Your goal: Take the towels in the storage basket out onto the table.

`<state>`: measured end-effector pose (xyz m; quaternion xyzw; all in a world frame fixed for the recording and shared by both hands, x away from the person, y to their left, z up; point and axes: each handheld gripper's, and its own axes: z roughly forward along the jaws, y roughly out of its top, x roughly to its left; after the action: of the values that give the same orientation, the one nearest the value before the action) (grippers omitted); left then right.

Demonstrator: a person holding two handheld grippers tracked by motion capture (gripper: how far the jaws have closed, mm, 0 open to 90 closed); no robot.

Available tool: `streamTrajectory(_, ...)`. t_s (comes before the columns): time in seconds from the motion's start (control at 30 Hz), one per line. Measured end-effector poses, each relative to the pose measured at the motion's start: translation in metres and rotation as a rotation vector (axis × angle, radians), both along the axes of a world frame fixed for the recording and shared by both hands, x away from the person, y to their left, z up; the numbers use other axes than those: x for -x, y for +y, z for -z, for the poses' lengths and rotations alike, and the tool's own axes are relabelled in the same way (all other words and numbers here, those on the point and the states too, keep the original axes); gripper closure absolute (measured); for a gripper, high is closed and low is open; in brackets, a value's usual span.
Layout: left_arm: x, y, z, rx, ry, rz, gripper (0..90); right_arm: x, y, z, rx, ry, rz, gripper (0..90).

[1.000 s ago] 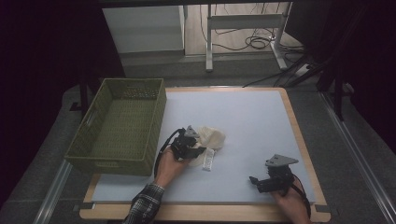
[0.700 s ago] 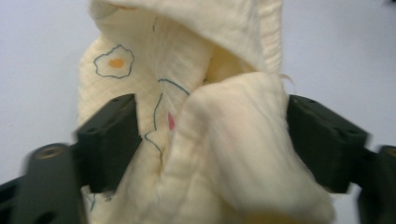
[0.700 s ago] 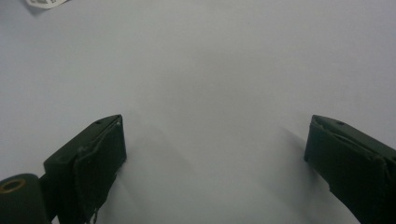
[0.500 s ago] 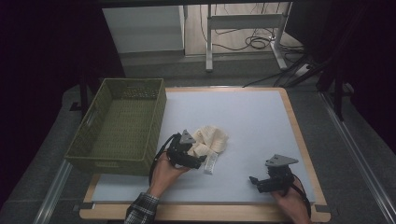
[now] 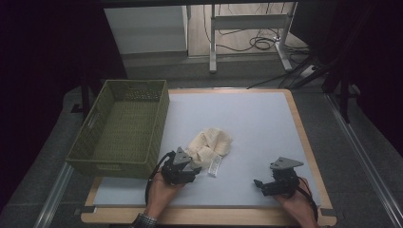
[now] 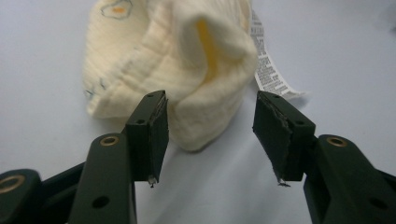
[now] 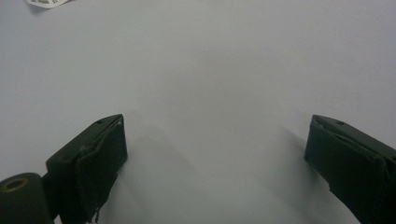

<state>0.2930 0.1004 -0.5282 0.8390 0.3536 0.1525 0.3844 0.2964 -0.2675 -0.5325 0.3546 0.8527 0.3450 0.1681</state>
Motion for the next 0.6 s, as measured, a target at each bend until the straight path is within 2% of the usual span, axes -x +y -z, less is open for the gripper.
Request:
streamTrajectory(0.13, -0.004, -0.006, 0.009, -0.054, -0.014, -0.003, 45.4, 0.000, 0.000, 0.000, -0.004, -0.004, -0.005, 9.6)
streamTrajectory(0.2, -0.007, -0.007, 0.013, -0.060, -0.017, 0.000, 45.4, 0.001, 0.000, -0.001, -0.012, -0.009, -0.010, 16.8)
streamTrajectory(0.23, -0.008, -0.004, 0.016, -0.021, -0.011, -0.002, 46.1, 0.001, 0.000, -0.002, -0.016, -0.010, -0.012, 20.0)
streamTrajectory(0.3, -0.011, -0.002, 0.017, 0.004, 0.018, -0.004, 46.3, 0.000, 0.001, -0.004, -0.015, -0.009, -0.013, 25.6)
streamTrajectory(0.43, -0.012, -0.001, 0.017, 0.011, 0.027, -0.005, 46.1, -0.006, 0.009, -0.007, -0.025, 0.015, -0.043, 32.8)
streamTrajectory(0.6, -0.012, -0.001, 0.017, 0.009, 0.026, -0.005, 45.9, -0.025, 0.033, -0.014, -0.019, 0.022, -0.096, 42.9)
